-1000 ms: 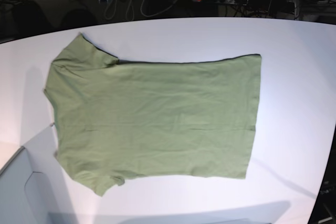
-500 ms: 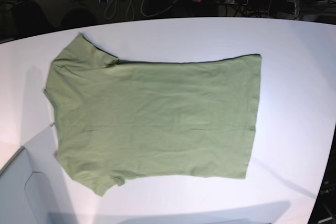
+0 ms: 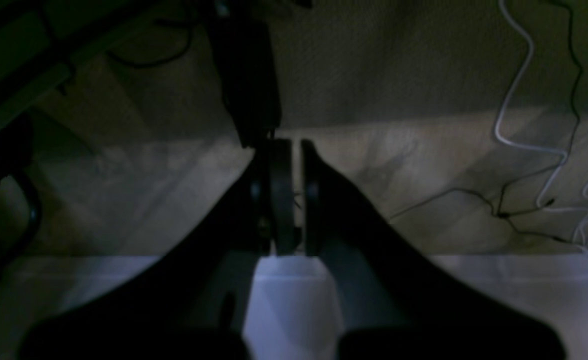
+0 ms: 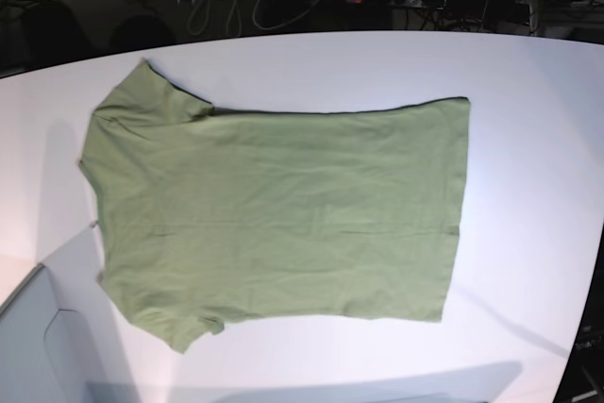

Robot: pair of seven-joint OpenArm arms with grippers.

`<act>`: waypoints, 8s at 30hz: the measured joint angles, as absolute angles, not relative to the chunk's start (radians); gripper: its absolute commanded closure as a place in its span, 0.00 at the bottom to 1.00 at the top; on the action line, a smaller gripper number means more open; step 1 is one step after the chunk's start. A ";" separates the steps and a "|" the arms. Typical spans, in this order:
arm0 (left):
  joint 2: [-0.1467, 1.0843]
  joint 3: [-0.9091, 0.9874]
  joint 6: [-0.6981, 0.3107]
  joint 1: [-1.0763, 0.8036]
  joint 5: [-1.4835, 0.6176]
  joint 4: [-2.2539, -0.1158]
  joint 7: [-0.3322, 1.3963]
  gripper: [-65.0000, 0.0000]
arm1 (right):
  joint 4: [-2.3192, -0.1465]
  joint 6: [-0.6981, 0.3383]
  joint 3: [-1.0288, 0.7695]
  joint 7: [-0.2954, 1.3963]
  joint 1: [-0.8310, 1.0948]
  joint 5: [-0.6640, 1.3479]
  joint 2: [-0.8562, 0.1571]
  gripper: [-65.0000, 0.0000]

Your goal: Fold the T-shirt properly

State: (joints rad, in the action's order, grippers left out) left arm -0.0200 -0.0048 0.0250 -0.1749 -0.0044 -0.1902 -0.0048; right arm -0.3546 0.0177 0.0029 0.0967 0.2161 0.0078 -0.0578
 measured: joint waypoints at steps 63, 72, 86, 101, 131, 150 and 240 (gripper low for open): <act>0.187 0.384 0.001 -0.738 -0.459 -1.852 0.179 0.46 | -2.104 -0.172 -0.151 0.478 0.902 0.001 -0.235 0.43; 0.182 0.384 -0.001 -0.586 -0.460 -1.739 0.215 0.46 | -2.103 -0.179 -0.152 0.480 0.903 0.001 -0.230 0.43; 0.192 0.325 0.004 -0.501 -0.460 -1.623 0.215 0.46 | -2.102 -0.179 -0.154 0.479 0.902 0.001 -0.230 0.43; 0.183 0.297 -0.002 -0.489 -0.460 -1.575 0.178 0.65 | -2.102 -0.179 -0.150 0.480 0.902 0.001 -0.229 0.43; 0.185 0.297 -0.005 -0.485 -0.468 -1.539 0.153 1.00 | -1.910 -0.178 -0.152 0.474 0.667 0.002 -0.199 0.42; 0.185 0.297 -0.009 -0.487 -0.467 -1.539 0.153 1.00 | -1.769 -0.179 -0.196 0.454 0.580 0.008 -0.231 0.43; 0.175 0.376 0.007 -0.070 -0.447 -1.475 0.333 1.00 | -1.650 -0.312 -0.211 0.662 0.070 0.001 -0.246 1.00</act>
State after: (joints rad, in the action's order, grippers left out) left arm 0.1749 0.3763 0.0067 -0.0696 -0.4465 -1.4754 0.3332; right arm -1.6501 -0.3119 -0.2108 0.6617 0.0700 0.0006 -0.2462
